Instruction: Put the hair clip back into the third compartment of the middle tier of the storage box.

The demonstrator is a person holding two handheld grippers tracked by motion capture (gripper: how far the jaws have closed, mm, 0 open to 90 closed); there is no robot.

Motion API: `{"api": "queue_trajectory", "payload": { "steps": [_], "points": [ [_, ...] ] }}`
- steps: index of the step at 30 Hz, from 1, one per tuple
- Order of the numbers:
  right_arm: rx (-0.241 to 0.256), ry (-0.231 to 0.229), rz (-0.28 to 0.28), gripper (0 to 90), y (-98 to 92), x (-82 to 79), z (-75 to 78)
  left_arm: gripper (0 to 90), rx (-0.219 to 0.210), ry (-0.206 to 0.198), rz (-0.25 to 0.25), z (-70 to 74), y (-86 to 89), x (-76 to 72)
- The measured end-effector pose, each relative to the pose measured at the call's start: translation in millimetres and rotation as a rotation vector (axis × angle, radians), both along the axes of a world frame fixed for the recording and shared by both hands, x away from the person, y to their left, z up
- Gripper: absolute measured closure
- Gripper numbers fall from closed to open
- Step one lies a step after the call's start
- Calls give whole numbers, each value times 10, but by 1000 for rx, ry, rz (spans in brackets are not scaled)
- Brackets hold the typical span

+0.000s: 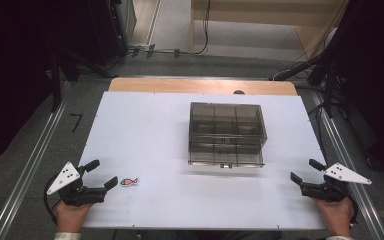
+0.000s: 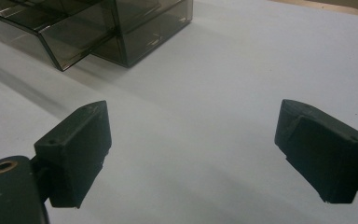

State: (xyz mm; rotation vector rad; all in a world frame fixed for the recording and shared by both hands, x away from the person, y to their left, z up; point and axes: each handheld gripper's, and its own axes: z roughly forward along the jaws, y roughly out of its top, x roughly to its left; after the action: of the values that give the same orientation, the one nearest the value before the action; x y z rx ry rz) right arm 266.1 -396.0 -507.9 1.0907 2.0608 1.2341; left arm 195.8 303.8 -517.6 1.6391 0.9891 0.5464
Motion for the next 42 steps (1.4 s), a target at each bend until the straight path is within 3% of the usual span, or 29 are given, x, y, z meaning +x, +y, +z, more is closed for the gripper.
{"api": "queue_trajectory", "payload": {
  "steps": [13, 28, 38, 42],
  "points": [
    [3, -2, -1, 93, -3, -2, 0, 49, 5, -19, 5, 0, -4, -20],
    [3, -10, -4, 93, -4, -11, 0, 73, 61, 17, -102, 10, -68, 26],
    [2, -11, -5, 93, -3, -11, 0, 142, 123, 35, -160, 19, -135, 38],
    [2, -11, -5, 94, -4, -9, 0, 192, 125, 36, -185, 19, -148, 20]
  ]
}}
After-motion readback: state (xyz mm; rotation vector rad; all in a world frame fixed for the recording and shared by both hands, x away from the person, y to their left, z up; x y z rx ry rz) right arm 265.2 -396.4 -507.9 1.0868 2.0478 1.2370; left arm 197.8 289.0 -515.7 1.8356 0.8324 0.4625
